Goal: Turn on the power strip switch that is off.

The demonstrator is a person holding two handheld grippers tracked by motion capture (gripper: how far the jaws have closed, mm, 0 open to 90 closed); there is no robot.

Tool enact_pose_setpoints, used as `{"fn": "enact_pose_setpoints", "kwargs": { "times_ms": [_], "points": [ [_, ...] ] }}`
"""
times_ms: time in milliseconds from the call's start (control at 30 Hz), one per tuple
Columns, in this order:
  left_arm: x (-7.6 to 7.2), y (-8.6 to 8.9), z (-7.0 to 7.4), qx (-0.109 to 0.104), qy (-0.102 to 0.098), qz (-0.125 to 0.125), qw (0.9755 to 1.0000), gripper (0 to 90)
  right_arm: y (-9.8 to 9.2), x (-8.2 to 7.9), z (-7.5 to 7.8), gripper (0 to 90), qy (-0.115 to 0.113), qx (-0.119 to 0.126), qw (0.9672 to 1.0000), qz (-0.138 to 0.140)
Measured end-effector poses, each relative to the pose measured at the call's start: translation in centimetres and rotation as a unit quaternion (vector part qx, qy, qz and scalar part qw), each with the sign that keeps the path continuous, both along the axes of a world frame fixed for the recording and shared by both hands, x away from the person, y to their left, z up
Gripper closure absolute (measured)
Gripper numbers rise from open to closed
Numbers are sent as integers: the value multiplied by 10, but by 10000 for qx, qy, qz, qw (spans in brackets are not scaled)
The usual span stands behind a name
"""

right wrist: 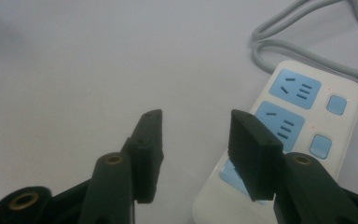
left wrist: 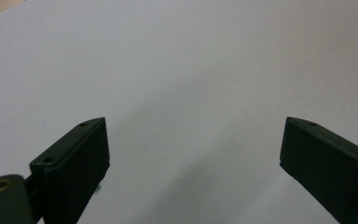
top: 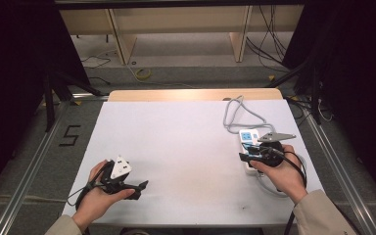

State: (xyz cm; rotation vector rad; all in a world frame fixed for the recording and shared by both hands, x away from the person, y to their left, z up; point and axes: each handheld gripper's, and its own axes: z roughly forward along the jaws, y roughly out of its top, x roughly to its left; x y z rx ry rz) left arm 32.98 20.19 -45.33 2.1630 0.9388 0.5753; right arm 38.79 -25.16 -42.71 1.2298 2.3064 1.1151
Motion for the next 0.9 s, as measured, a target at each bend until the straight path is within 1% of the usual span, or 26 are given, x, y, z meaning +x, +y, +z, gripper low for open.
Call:
{"fn": "enact_pose_setpoints", "kwargs": {
  "times_ms": [200,333,433,500,767,900],
  "points": [
    [0,0,0,-1,3,9,10000,77,0,-9,-3,513,-83,92,9998,133],
    [0,0,0,-4,10,10,10000,77,0,-13,-5,483,-78,101,9996,243],
    [0,0,0,-6,13,10,10000,77,0,-16,-7,465,-119,72,9994,310],
    [0,0,0,-3,20,13,10000,77,0,-18,-7,458,-127,110,9992,353],
    [0,0,-1,-4,24,15,10000,77,-2,-28,-8,437,-318,230,9983,432],
    [0,0,-1,4,25,18,10000,77,-6,-32,-10,426,-345,257,9980,465]
  ]
}}
